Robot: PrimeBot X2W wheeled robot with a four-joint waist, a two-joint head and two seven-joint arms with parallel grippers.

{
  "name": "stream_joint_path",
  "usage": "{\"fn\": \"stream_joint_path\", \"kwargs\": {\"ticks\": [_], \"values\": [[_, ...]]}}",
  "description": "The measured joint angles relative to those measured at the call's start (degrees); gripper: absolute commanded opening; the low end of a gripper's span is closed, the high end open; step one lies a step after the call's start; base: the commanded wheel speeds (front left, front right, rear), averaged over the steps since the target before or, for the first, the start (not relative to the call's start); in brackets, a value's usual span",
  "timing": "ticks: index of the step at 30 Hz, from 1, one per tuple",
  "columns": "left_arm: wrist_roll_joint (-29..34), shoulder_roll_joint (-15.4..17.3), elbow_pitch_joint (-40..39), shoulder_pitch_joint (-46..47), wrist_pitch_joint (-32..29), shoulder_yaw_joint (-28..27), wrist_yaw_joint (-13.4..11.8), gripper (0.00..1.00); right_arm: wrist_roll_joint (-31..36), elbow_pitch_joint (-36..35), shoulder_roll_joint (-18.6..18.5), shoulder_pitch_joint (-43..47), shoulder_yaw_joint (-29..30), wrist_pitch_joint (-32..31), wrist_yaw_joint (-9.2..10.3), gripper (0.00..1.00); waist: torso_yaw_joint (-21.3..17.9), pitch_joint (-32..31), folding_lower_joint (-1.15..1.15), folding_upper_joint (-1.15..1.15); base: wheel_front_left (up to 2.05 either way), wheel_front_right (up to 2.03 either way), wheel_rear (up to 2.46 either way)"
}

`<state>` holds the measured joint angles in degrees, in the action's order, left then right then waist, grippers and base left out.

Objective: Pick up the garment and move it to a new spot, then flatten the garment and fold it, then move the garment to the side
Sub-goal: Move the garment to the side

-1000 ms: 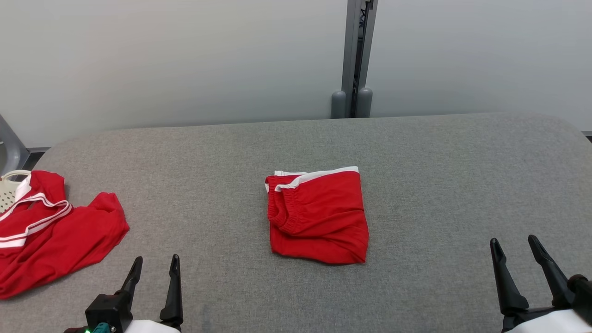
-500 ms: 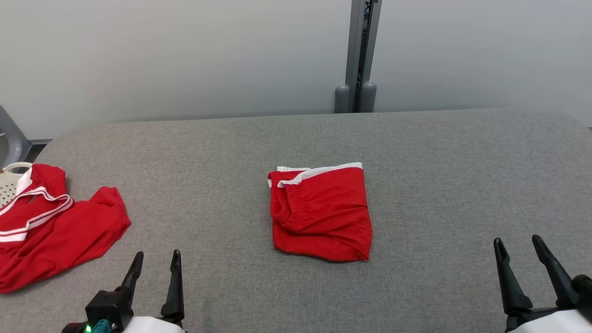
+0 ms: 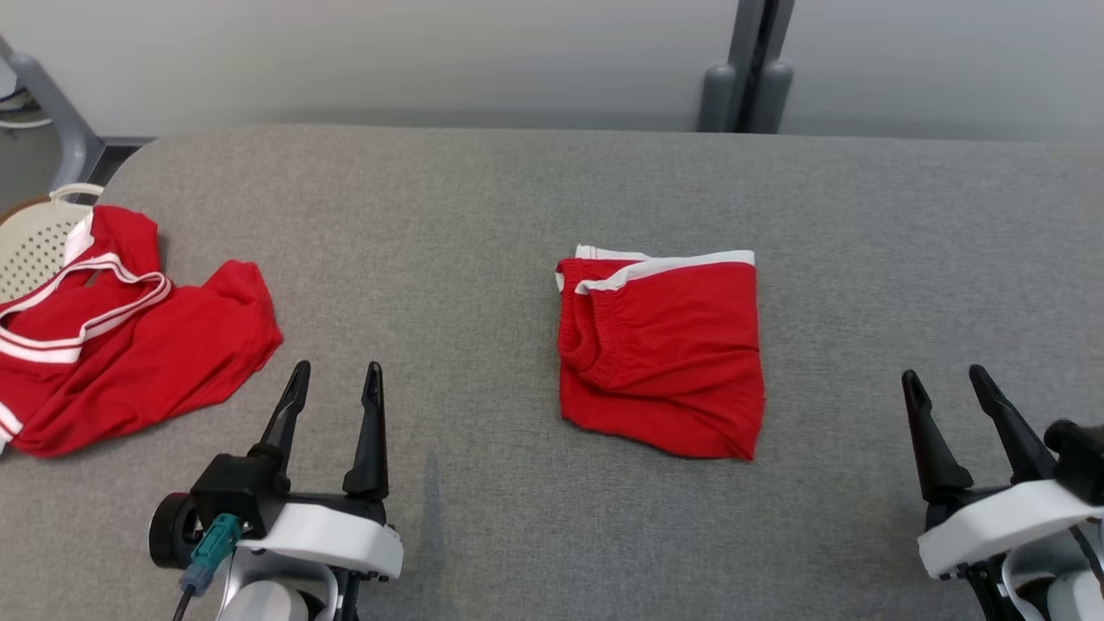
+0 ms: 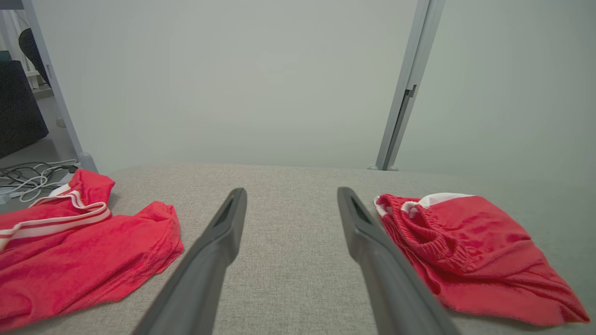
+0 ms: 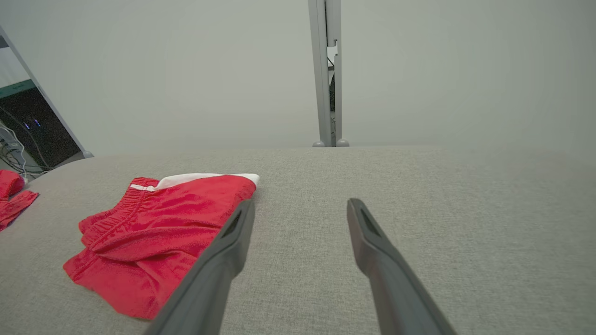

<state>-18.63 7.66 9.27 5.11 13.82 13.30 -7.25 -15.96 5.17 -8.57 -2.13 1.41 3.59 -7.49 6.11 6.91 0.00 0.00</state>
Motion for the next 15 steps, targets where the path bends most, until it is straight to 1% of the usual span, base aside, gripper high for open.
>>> {"fn": "stream_joint_path", "kwargs": {"ticks": [7, 10, 14, 15], "values": [[0.7, -1.7, 0.9, 4.4, 0.9, 1.4, 0.9, 1.0, -5.1, 9.5, -2.8, -9.3, -5.8, 0.1, 0.0, 1.0, 4.4, 4.8, 0.0, 0.0, 0.0, 0.0, 0.0], [0.9, -2.5, 1.4, 5.5, 0.9, 1.9, 1.2, 1.0, -8.1, 13.3, -3.3, -12.8, -8.4, 0.1, 0.0, 1.0, 6.1, 6.6, 0.0, 0.0, 0.0, 0.0, 0.0], [0.9, -3.3, 2.1, 6.6, 1.1, 2.4, 1.4, 1.0, -12.4, 17.3, -4.0, -16.8, -12.8, -2.1, 0.0, 1.0, 7.9, 8.9, 0.0, 0.0, 0.0, 0.0, 0.0], [1.0, -3.6, 2.1, 7.1, 1.2, 2.4, 1.5, 1.0, -14.5, 18.8, -4.5, -18.1, -14.7, -3.9, 0.0, 1.0, 8.6, 9.7, 0.0, 0.0, 0.0, 0.0, 0.0]]}}
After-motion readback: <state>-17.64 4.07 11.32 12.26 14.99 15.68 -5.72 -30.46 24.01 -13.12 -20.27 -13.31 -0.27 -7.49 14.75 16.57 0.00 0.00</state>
